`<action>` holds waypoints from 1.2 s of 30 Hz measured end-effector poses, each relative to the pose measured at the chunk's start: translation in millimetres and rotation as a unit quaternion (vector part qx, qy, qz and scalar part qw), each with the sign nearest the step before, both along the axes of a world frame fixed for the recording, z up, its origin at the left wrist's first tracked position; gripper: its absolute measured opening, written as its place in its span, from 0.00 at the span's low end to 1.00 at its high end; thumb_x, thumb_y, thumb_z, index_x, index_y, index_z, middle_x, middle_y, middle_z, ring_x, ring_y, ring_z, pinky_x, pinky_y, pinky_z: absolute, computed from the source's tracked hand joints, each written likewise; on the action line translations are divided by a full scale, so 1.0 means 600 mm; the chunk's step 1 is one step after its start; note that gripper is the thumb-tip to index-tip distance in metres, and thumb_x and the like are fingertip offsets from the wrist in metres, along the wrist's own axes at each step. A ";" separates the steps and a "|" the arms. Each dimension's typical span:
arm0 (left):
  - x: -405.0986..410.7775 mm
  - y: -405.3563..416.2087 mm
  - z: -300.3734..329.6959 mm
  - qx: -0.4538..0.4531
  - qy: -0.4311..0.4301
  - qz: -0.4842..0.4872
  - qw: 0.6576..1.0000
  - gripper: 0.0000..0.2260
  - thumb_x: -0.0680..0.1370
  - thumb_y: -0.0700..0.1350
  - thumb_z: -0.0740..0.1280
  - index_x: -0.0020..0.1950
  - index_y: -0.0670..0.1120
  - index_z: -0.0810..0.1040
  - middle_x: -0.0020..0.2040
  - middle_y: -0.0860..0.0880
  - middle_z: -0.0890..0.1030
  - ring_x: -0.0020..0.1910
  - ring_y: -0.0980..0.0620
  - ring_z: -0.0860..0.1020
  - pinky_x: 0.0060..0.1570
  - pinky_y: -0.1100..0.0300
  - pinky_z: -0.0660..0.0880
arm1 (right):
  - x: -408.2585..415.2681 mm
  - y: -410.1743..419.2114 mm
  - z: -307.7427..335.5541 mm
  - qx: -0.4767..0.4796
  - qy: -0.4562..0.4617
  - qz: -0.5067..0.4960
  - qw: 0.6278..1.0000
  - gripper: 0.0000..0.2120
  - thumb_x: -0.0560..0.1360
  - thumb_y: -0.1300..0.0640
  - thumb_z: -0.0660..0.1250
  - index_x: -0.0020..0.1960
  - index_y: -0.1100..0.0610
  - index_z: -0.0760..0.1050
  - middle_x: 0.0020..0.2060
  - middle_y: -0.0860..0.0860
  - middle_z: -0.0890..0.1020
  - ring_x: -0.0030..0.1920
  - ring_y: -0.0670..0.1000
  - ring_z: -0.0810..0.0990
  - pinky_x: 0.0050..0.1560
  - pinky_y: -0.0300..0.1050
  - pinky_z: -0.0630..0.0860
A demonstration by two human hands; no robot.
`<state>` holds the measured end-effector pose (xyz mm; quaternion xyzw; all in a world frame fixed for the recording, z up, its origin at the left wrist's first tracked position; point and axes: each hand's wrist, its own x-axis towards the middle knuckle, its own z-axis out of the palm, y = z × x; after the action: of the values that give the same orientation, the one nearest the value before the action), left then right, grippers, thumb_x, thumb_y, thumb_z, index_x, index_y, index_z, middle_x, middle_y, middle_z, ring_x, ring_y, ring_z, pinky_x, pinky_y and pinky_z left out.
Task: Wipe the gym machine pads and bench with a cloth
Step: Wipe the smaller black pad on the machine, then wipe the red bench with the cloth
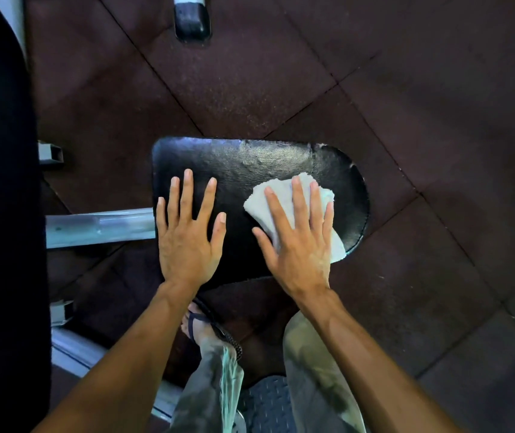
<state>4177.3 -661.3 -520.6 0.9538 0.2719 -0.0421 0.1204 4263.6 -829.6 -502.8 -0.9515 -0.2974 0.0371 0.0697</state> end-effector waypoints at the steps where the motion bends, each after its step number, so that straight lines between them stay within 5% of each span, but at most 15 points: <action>1: 0.000 0.000 0.000 0.000 0.000 0.001 1.000 0.25 0.83 0.56 0.51 0.80 0.56 0.51 0.82 0.47 0.49 0.82 0.46 0.47 0.80 0.44 0.48 | 0.003 -0.001 -0.004 0.002 -0.009 0.008 1.000 0.29 0.81 0.42 0.60 0.79 0.48 0.61 0.78 0.59 0.62 0.79 0.65 0.58 0.76 0.67 0.59; 5: 0.004 0.000 0.009 -0.007 0.011 -0.002 1.000 0.25 0.84 0.56 0.51 0.80 0.56 0.52 0.82 0.47 0.50 0.82 0.45 0.48 0.79 0.44 0.48 | 0.016 -0.004 -0.012 0.039 -0.008 0.016 0.999 0.25 0.78 0.55 0.65 0.75 0.52 0.67 0.72 0.60 0.72 0.74 0.65 0.66 0.71 0.65 0.67; 8: 0.012 -0.001 0.053 -0.066 0.047 -0.003 0.997 0.25 0.84 0.54 0.53 0.80 0.52 0.55 0.82 0.44 0.51 0.81 0.43 0.49 0.78 0.42 0.51 | 0.020 -0.014 0.024 0.091 0.090 -0.005 0.992 0.27 0.77 0.62 0.67 0.75 0.54 0.68 0.69 0.60 0.75 0.73 0.66 0.68 0.72 0.64 0.67; 13: -0.019 -0.076 0.193 -0.206 0.112 -0.023 0.972 0.24 0.83 0.55 0.53 0.77 0.46 0.65 0.78 0.41 0.63 0.78 0.43 0.60 0.77 0.48 0.59 | -0.053 -0.102 0.133 0.101 0.251 -0.139 0.952 0.24 0.80 0.53 0.62 0.75 0.49 0.66 0.66 0.55 0.75 0.69 0.59 0.72 0.70 0.58 0.68; 16: -0.047 -0.165 0.281 -0.255 0.161 -0.058 0.952 0.29 0.79 0.59 0.49 0.74 0.46 0.69 0.75 0.41 0.69 0.76 0.44 0.65 0.76 0.50 0.61 | -0.127 -0.190 0.218 0.142 0.285 -0.266 0.910 0.21 0.81 0.50 0.61 0.73 0.43 0.66 0.62 0.51 0.78 0.64 0.56 0.76 0.66 0.56 0.73; 24: -0.025 -0.449 0.446 -0.239 0.239 -0.267 0.903 0.19 0.83 0.52 0.57 0.73 0.47 0.69 0.70 0.44 0.73 0.70 0.43 0.71 0.69 0.47 0.70 | -0.225 -0.439 0.382 0.227 0.291 -0.491 0.789 0.20 0.83 0.56 0.61 0.74 0.55 0.69 0.67 0.57 0.78 0.67 0.61 0.74 0.72 0.58 0.67; 36: 0.169 -0.902 0.512 -0.168 0.261 -0.523 0.794 0.19 0.83 0.53 0.57 0.72 0.48 0.70 0.70 0.46 0.74 0.69 0.46 0.72 0.70 0.49 0.68 | -0.177 -0.824 0.465 0.328 0.175 -0.711 0.597 0.21 0.83 0.53 0.61 0.75 0.52 0.66 0.67 0.56 0.77 0.66 0.59 0.74 0.69 0.53 0.71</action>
<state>4278.9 -1202.3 -213.2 0.8684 -0.2586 -0.3907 0.1626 4157.6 -1324.3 -224.1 -0.7499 0.4990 0.0418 0.4324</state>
